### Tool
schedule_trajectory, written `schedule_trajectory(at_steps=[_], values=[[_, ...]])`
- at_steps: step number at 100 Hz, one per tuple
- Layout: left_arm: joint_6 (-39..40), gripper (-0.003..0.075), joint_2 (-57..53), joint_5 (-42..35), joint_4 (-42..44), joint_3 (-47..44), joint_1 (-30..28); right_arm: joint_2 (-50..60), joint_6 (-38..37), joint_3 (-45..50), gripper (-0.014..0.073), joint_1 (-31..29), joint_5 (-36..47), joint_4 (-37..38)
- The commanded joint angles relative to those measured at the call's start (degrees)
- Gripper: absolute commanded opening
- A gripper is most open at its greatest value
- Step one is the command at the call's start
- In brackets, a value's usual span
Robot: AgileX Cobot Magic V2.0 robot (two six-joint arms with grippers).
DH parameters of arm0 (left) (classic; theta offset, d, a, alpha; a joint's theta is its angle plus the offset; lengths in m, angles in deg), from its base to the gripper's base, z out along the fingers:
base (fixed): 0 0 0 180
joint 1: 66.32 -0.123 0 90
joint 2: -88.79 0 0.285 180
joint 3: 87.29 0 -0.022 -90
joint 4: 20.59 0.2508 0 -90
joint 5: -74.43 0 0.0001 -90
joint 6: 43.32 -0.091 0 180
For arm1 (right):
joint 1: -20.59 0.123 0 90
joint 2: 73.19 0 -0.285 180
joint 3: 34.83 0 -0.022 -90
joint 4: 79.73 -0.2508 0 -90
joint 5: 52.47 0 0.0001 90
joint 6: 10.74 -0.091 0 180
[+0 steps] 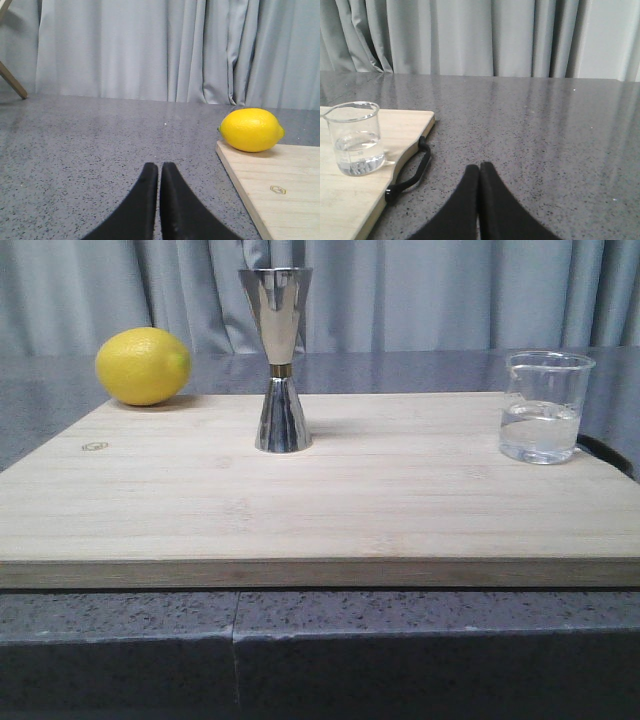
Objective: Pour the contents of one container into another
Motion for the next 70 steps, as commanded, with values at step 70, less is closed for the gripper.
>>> schedule_trajectory(at_steps=[70], values=[[0.1, -0.0019, -1.6, -23.0, -0.4, -2.2, 0.5, 1.2, -6.3, 1.1, -0.0073, -0.5, 20.2, 0.0]])
